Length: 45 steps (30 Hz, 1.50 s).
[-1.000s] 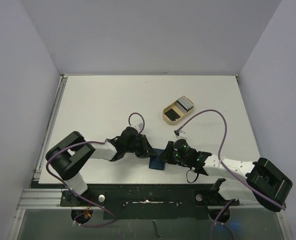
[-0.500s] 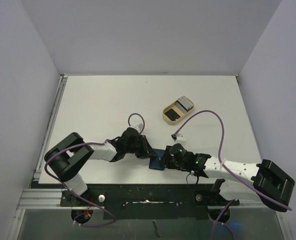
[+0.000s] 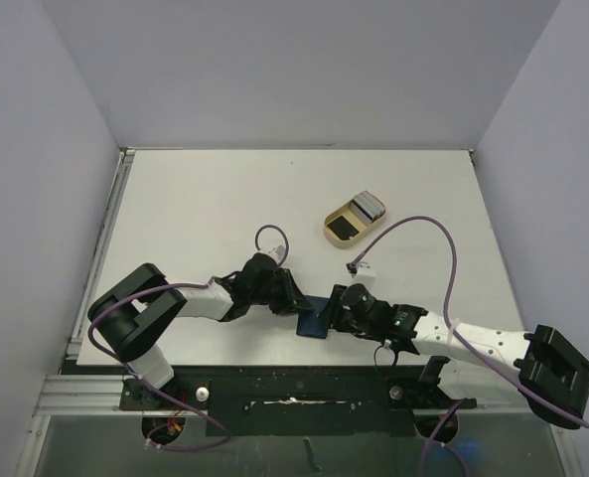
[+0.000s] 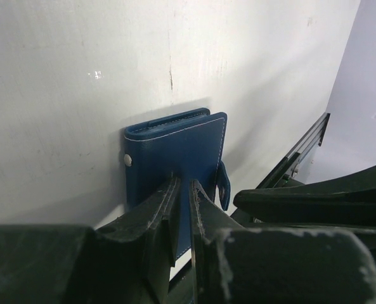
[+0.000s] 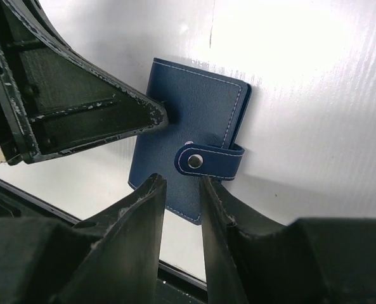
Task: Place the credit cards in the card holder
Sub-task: Close the card holder at the center of the board.
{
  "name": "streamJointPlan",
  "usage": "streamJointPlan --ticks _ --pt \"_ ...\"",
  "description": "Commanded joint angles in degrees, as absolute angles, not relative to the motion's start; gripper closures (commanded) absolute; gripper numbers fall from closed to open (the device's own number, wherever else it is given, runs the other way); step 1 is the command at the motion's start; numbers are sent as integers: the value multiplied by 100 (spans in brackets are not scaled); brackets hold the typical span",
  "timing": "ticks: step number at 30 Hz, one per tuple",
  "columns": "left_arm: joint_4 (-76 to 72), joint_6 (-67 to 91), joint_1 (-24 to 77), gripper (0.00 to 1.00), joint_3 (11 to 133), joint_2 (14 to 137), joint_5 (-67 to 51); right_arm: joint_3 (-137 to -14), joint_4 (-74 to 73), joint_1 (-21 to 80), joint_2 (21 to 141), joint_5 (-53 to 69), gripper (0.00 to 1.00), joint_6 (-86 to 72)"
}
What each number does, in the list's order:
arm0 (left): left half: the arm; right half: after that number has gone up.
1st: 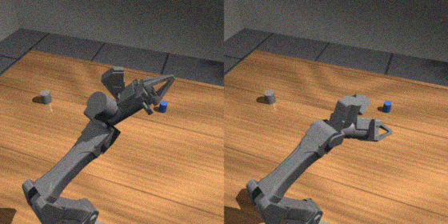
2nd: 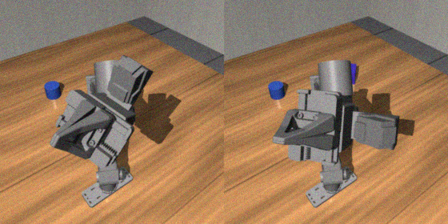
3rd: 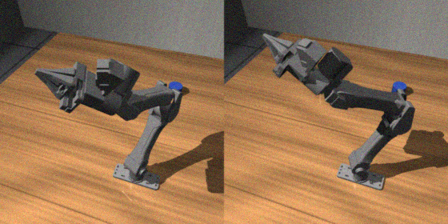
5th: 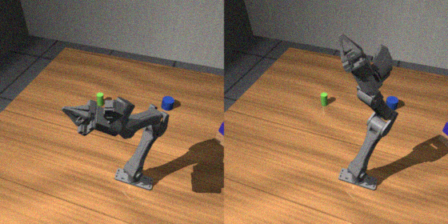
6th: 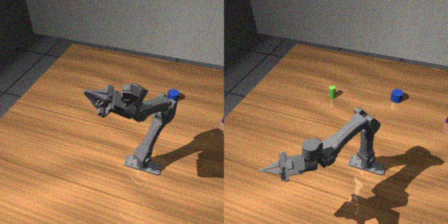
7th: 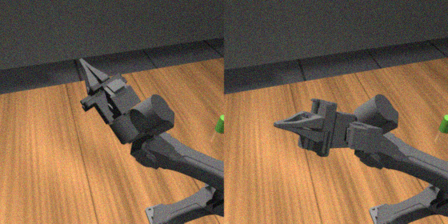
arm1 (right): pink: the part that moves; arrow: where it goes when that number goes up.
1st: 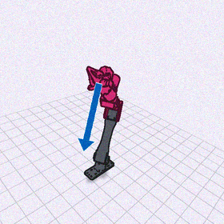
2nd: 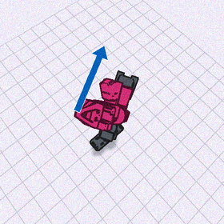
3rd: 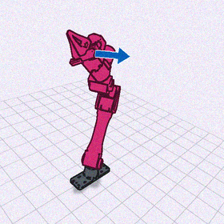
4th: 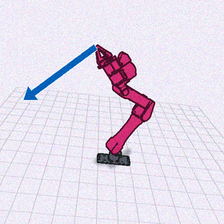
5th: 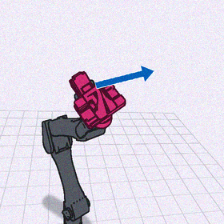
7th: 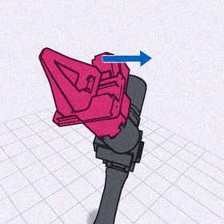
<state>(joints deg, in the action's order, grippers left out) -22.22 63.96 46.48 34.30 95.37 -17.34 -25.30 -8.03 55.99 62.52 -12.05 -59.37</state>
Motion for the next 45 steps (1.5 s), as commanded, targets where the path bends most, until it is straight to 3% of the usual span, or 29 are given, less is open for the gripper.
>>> streamJointPlan --ticks 1,16,45 --pt "-1771 6240 4742 89 3526 9505 -1611 -2716 -820 5660 6013 -1625 70 -5975" --pt "-1740 6249 4803 88 3561 9509 -1584 -2815 -293 5487 6741 -1467 79 -5714" --pt "-1740 6249 4830 89 3587 9551 -1582 -2644 -34 5272 6732 -1186 79 -5684"
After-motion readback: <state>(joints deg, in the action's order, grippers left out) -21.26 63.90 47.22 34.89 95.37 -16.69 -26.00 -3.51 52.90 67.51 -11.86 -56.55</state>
